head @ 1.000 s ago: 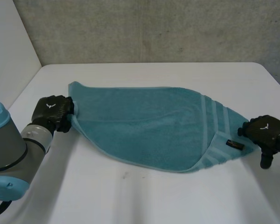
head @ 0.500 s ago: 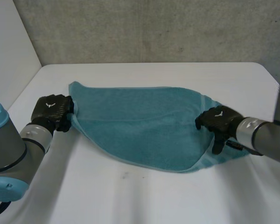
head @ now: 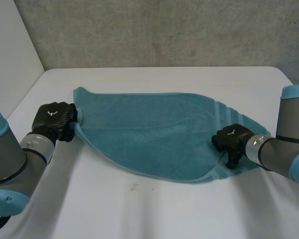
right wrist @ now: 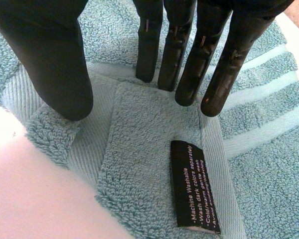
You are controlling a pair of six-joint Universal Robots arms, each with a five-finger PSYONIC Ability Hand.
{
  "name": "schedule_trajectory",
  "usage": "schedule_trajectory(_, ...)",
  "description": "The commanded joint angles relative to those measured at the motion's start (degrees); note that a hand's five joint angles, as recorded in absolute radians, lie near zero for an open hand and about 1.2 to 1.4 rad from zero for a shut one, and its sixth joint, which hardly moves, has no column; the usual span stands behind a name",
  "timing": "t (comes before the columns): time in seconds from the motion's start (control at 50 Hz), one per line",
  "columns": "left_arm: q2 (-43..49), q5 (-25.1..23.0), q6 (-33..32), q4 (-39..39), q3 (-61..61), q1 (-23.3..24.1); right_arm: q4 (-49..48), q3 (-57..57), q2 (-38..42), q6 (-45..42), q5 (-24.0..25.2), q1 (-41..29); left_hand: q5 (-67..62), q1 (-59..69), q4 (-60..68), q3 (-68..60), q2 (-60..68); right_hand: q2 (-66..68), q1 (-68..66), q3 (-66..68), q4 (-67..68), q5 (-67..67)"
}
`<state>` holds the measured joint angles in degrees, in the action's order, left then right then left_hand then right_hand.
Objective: Fold the laundry
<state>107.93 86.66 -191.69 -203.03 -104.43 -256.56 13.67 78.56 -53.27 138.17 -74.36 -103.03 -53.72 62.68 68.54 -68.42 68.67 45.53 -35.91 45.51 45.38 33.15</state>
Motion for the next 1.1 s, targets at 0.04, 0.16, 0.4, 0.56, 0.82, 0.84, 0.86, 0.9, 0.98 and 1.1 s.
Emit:
schedule_trajectory(0.04, 0.0, 0.1, 0.0, 0.0, -0.1, 0.1, -0.7, 0.7, -0.6, 0.0, -0.1, 0.0, -16.3, 17.3, 11.5, -11.6, 11.3, 9.3, -18.9, 9.3, 9.4, 11.7)
schedule_trajectory(0.16, 0.0, 0.1, 0.0, 0.1, -0.2, 0.1, -0.7, 1.5, -0.9, 0.0, 0.0, 0.2, -16.3, 17.3, 11.5, -11.6, 11.3, 9.0, -18.6, 9.0, 9.1, 11.3)
schedule_trajectory(0.4, 0.0, 0.1, 0.0, 0.0, -0.2, 0.3, -1.6, 4.3, -3.0, 0.0, 0.3, 3.0, -16.3, 17.3, 11.5, -11.6, 11.3, 8.8, -18.4, 8.8, 8.9, 11.2)
schedule_trajectory(0.56, 0.0, 0.1, 0.0, 0.0, -0.2, 0.4, -2.9, 6.6, -6.7, 0.4, 2.8, 4.0, -16.3, 17.3, 11.5, -11.6, 11.3, 8.6, -18.2, 8.6, 8.8, 11.0)
schedule_trajectory(0.82, 0.0, 0.1, 0.0, 0.1, -0.3, 0.4, -3.4, 7.6, -7.5, 0.8, 3.9, 5.8, -16.3, 17.3, 11.5, -11.6, 11.3, 9.0, -18.6, 9.0, 9.1, 11.3)
schedule_trajectory(0.84, -0.1, 0.1, 0.0, 0.1, -0.3, 0.3, -3.4, 7.7, -7.5, 0.4, 4.0, 5.8, -16.3, 17.3, 11.5, -11.6, 11.3, 8.3, -17.9, 8.3, 8.4, 10.7)
schedule_trajectory(0.86, -0.1, 0.1, 0.0, 0.1, -0.3, 0.3, -3.4, 7.7, -7.5, 0.4, 4.0, 5.8, -16.3, 17.3, 11.5, -11.6, 11.3, 7.8, -17.4, 7.8, 7.9, 10.2)
schedule_trajectory(0.9, 0.0, 0.1, 0.0, 0.1, -0.3, 0.2, -3.4, 7.7, -7.4, 0.3, 4.0, 5.8, -16.3, 17.3, 11.5, -11.6, 11.3, 7.0, -16.6, 7.0, 7.1, 9.3)
schedule_trajectory(0.98, 0.0, 0.1, 0.0, 0.1, -0.3, 0.2, -3.6, 8.0, -7.4, 0.1, 4.0, 6.1, -16.3, 17.3, 11.5, -11.6, 11.3, 0.9, -10.5, 0.9, 1.1, 3.3)
schedule_trajectory(1.1, 0.0, 0.1, 0.0, 0.1, -0.3, 0.2, -5.6, 8.4, -7.3, 0.1, 4.6, 5.9, -16.3, 17.3, 11.5, -11.6, 11.3, -7.7, -1.9, -7.7, -7.5, -5.3)
